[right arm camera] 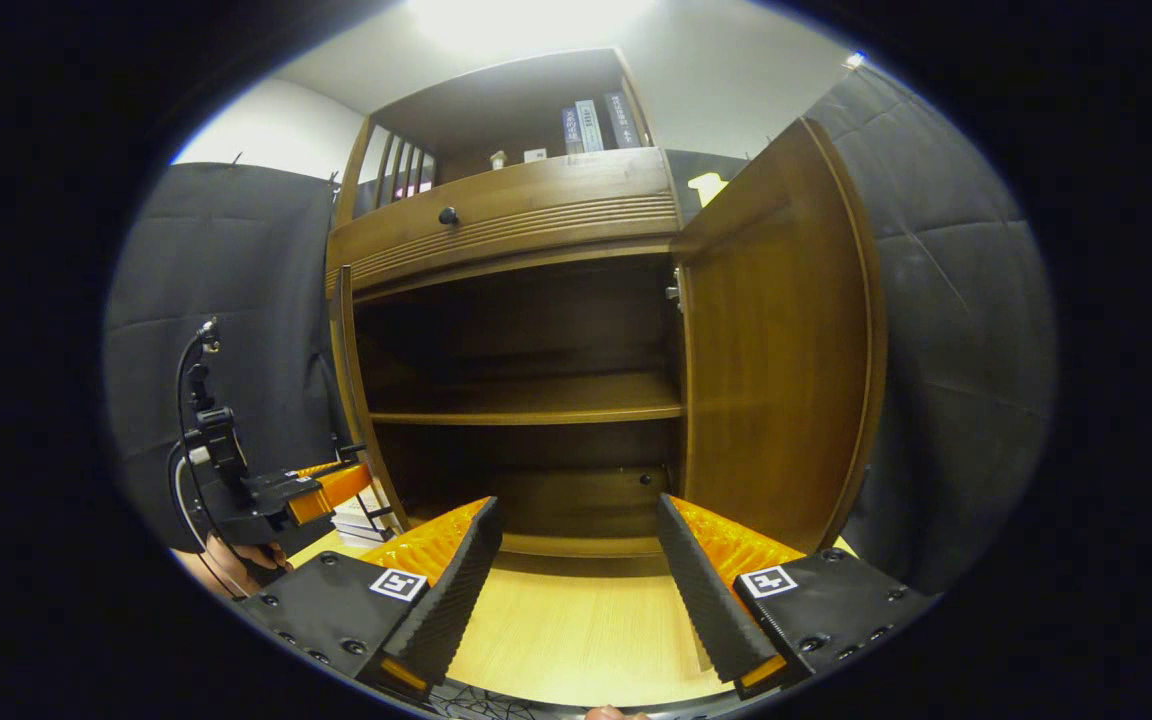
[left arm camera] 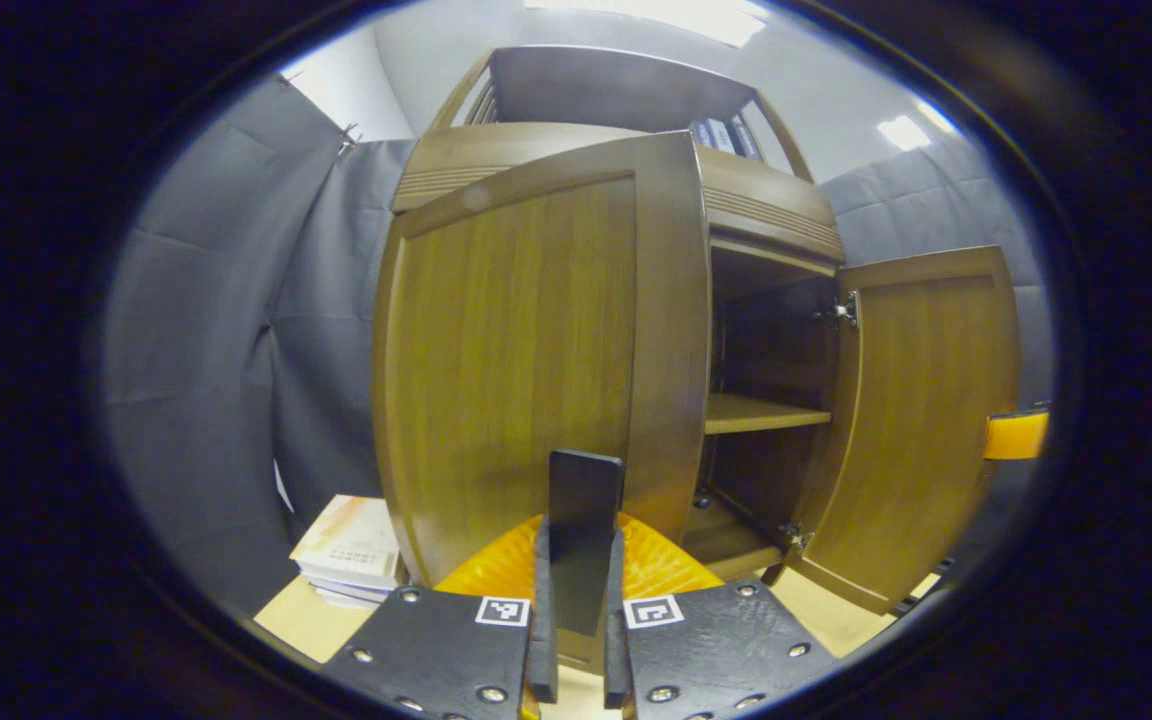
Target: Open the right door of the double-door shoe cabinet with the right hand, and open the left door with the left hand.
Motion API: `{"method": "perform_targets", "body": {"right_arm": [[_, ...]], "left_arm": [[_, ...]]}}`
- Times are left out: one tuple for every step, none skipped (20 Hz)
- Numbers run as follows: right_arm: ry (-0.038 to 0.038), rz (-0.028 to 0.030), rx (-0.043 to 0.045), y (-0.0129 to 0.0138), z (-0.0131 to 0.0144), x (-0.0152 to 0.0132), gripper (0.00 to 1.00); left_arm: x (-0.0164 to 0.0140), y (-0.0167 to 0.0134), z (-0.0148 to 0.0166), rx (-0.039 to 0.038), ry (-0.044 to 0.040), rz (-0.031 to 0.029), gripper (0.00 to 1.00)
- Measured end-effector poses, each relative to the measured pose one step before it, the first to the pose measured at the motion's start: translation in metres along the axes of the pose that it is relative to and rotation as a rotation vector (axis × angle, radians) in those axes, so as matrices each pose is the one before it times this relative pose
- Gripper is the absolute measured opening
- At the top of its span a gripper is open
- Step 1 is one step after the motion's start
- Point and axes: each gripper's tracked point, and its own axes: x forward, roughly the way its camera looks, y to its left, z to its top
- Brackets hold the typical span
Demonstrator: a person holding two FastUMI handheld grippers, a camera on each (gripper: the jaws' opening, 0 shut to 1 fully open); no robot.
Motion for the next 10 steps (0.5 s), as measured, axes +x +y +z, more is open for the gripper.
{"method": "perform_targets", "body": {"right_arm": [[0.00279, 0.01094, -0.00159, 0.00301, -0.00129, 0.0016, 0.93], [0.00259, 0.01078, -0.00072, 0.00311, -0.00156, 0.00178, 0.93], [0.00142, 0.01086, 0.00042, 0.00309, -0.00047, 0.00108, 0.93], [-0.00089, 0.00985, 0.00292, 0.00296, 0.00023, 0.00153, 0.93], [-0.00116, 0.00899, 0.00495, 0.00299, 0.00071, 0.00214, 0.93], [0.0025, 0.00743, 0.00572, 0.00262, -0.00131, 0.00263, 0.93], [0.00524, 0.00778, 0.00703, 0.00233, -0.00049, 0.00308, 0.93], [0.00443, 0.00873, 0.00753, 0.00345, -0.00161, 0.00131, 0.93], [0.00318, 0.00789, 0.00847, 0.00313, -0.00095, 0.00115, 0.93], [0.00116, 0.00594, 0.00804, 0.00317, -0.00139, 0.00227, 0.93]], "left_arm": [[-0.00211, -0.0002, 0.00315, -0.00523, 0.00386, 0.00745, 0.19], [-0.00023, 0.00173, 0.00271, -0.0072, 0.00176, 0.00824, 0.2], [-0.00025, 0.00259, 0.0011, -0.00582, -0.0005, 0.00722, 0.19], [0.00091, 0.00163, 0.00096, -0.00039, 0.00249, 0.00671, 0.19], [0.00013, -0.00027, 0.0007, 0.00299, -0.00371, 0.00744, 0.19], [0.00005, 0.0002, 0.00248, 0.0023, 0.00078, 0.00867, 0.19], [-0.00138, 0.00055, 0.00333, -0.00015, -0.00207, 0.00959, 0.19], [0.00044, 0.00102, 0.00372, -0.00672, 0.00496, 0.01094, 0.19], [-0.00121, 0.00306, 0.00283, -0.00782, 0.00298, 0.00986, 0.19], [0.00037, 0.00246, 0.00055, -0.00669, 0.00153, 0.01164, 0.19]]}}
